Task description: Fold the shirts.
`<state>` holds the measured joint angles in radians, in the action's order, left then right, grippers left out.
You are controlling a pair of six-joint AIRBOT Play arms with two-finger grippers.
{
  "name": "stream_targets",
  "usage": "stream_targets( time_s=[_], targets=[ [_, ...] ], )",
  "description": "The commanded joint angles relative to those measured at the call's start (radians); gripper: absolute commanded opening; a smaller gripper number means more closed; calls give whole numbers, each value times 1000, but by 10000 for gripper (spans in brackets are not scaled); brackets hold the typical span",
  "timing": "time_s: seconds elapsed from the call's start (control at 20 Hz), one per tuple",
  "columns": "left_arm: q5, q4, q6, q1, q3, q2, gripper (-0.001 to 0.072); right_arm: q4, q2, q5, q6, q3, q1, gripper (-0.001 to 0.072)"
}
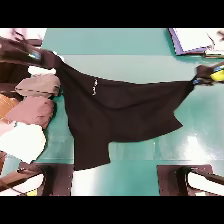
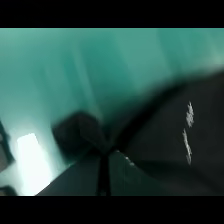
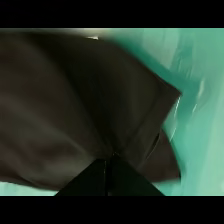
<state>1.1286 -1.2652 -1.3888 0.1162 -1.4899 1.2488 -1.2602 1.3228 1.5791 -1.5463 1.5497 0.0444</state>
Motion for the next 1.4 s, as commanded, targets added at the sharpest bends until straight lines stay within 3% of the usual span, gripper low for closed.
stream_targets(
  time_s=[0.0, 0.05, 0.1, 0.15, 0.2, 0.45, 0.6, 0.65, 0.7, 0.75, 0.8, 1.05, 1.35],
  targets=[
    [-170, -5, 1, -1, 60, 200, 39, 12, 190, -145, 7, -43, 21, 17],
    [-183, -5, 1, -1, 42, 239, 41, 12, 235, -147, 7, -4, 21, 17],
    [-183, -3, -1, -1, 26, 262, 40, 13, 273, -140, 7, 43, 21, 71],
    [-179, -4, -1, -1, 15, 267, 41, 13, 302, -125, 7, 92, 21, 304],
    [-160, -12, 2, -2, -3, 267, 41, 13, 320, -104, 19, 138, 16, 414],
    [-29, 5, 2, -44, -66, 268, 41, 151, 301, -90, 53, 228, -14, 413],
    [-159, 56, -21, -43, -66, 269, 47, 153, 285, -87, 53, 228, -16, 412],
    [-199, 101, -26, -43, -66, 269, 276, 159, 285, -74, 53, 228, -16, 413],
    [-211, 134, -30, -43, -66, 269, 720, 163, 285, -60, 53, 226, -16, 412],
    [-210, 142, -37, -43, -66, 268, 633, 162, 285, -49, 56, 226, -16, 412],
    [-191, 129, -35, -50, -66, 267, 611, 162, 285, -38, 58, 227, -20, 413],
    [154, 99, -35, -198, -19, 204, 609, 166, 248, 76, 84, 178, -58, 411],
    [134, 74, -41, -311, 526, -177, 610, 170, -33, -41, 97, -174, -68, 411]
  ],
)
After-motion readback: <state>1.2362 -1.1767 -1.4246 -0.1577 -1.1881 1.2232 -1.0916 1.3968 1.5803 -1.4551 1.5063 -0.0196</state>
